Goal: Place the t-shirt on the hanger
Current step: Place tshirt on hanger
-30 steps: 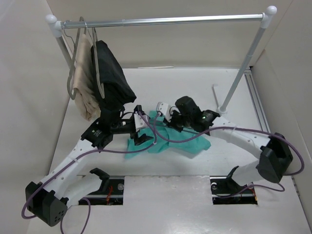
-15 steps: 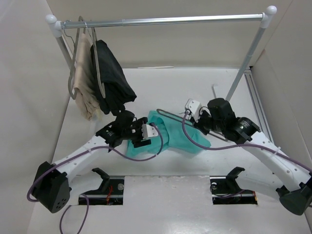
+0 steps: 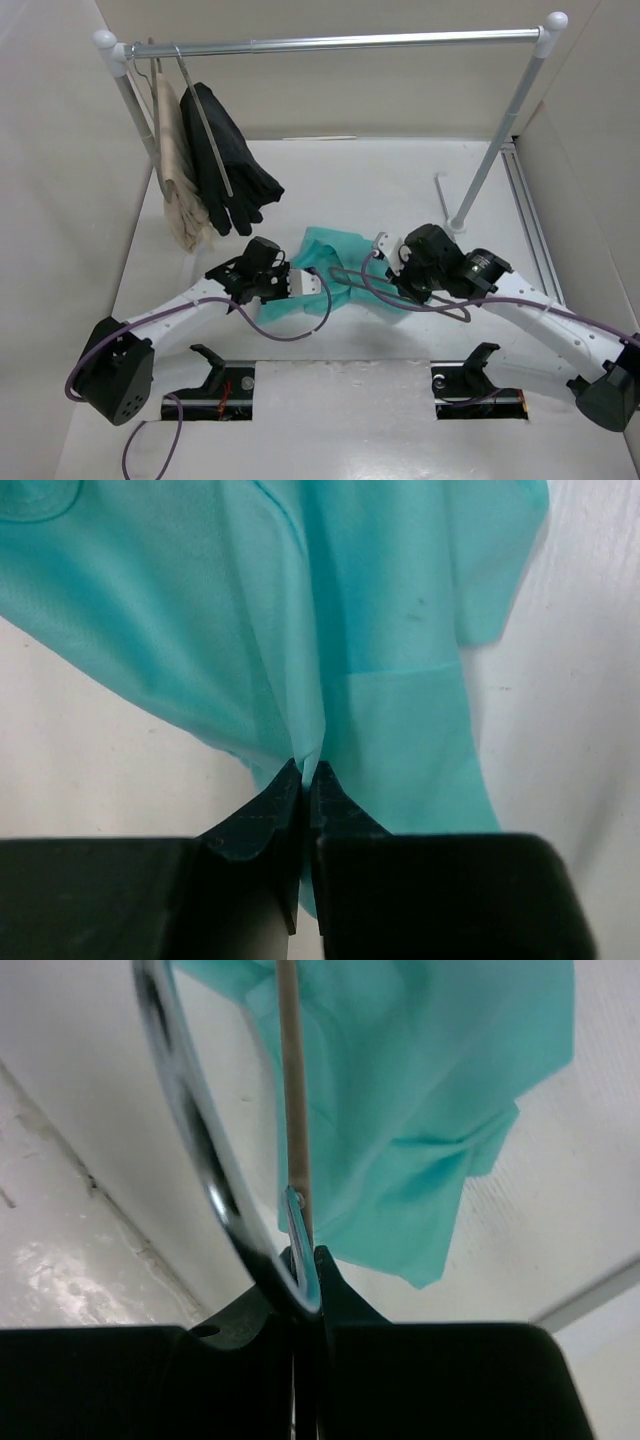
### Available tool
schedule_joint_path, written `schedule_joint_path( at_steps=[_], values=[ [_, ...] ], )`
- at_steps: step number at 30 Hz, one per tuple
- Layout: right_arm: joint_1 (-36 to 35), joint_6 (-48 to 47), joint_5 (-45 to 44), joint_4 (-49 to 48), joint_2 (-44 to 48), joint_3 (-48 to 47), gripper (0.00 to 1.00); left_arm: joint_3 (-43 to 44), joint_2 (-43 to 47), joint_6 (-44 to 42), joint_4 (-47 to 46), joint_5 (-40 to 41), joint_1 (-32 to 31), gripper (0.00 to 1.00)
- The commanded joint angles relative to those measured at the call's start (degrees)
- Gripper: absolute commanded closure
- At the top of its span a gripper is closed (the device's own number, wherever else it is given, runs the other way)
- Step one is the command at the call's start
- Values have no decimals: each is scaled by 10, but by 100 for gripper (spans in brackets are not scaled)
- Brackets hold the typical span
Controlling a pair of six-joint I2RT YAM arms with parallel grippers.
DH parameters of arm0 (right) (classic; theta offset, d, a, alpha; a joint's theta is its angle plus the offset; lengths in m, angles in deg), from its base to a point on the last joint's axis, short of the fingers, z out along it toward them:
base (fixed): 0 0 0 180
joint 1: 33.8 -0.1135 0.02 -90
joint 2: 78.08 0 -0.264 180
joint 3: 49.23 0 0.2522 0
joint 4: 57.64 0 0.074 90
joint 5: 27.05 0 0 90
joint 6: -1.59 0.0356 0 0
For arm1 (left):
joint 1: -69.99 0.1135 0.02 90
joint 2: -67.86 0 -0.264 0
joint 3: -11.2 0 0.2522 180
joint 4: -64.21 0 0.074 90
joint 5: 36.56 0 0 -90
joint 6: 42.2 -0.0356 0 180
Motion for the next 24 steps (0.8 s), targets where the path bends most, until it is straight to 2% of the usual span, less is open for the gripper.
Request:
schedule_joint_path(
  at_steps=[1, 6, 14, 16, 17, 18, 20, 24],
  values=[
    [24, 41, -100, 42, -1, -9, 100, 7, 18, -17, 39, -3, 12, 100],
    [91, 47, -143, 78, 26, -41, 100, 12, 46, -87, 108, 11, 37, 100],
    [97, 34, -157, 95, 20, -78, 100, -7, 114, -190, 160, -2, 37, 100],
    [97, 20, -114, 57, 20, -78, 100, -7, 126, -203, 160, -31, 37, 98],
    [91, 12, -100, 43, 20, -72, 100, -7, 131, -198, 151, -44, 37, 72],
    [84, 12, -78, 31, 20, -65, 100, -7, 137, -185, 141, -68, 37, 54],
    [71, 5, -62, 5, 15, -65, 100, 29, 130, -101, 98, -96, 37, 31],
    [53, -20, -33, -22, 15, -83, 100, 123, 69, 20, 61, -173, 37, 29]
  ],
)
